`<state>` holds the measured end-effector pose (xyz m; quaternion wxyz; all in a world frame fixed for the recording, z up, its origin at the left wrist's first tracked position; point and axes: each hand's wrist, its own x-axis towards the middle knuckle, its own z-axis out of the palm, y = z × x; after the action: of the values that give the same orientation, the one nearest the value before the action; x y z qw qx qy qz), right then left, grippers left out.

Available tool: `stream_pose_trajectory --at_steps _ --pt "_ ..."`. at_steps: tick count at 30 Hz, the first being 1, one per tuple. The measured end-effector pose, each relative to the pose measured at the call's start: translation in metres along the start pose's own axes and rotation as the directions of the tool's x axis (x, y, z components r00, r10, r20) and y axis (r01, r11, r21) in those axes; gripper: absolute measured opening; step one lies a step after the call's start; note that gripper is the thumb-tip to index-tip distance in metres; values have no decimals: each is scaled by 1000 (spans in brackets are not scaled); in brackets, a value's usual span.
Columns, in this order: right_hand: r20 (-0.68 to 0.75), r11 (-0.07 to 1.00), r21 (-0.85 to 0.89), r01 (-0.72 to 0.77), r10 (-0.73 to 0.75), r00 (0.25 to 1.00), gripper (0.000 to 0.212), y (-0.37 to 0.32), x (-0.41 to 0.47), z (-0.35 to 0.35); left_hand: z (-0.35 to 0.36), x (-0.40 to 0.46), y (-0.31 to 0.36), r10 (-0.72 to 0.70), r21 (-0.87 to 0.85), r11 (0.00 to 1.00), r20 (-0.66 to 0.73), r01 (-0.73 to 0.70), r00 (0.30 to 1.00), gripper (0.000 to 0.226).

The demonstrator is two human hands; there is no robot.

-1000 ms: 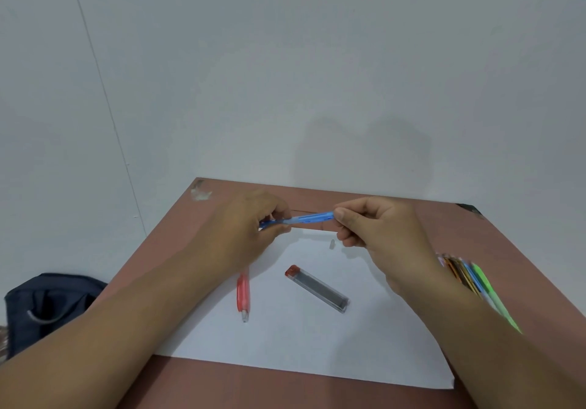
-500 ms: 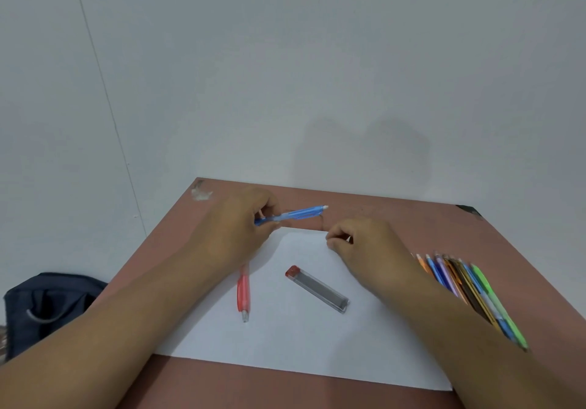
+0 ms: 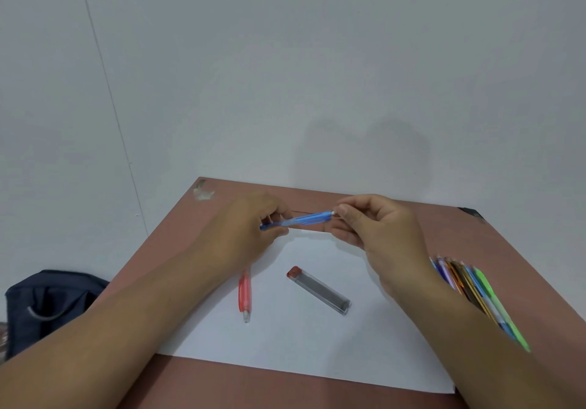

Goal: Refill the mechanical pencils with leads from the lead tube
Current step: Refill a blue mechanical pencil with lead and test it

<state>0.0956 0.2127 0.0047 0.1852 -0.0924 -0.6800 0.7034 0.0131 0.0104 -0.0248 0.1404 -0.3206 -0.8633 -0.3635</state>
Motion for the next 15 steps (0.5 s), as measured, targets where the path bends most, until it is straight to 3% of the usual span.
stream_pose_trajectory --at_steps 7,15 --pt "-16 994 109 3 -1 1000 6 -4 -2 0 1 1 0 6 -12 1000 -27 -7 1000 28" --pt "-10 998 56 7 -7 1000 6 -3 -1 -1 -1 2 0 33 18 999 -37 -32 999 16"
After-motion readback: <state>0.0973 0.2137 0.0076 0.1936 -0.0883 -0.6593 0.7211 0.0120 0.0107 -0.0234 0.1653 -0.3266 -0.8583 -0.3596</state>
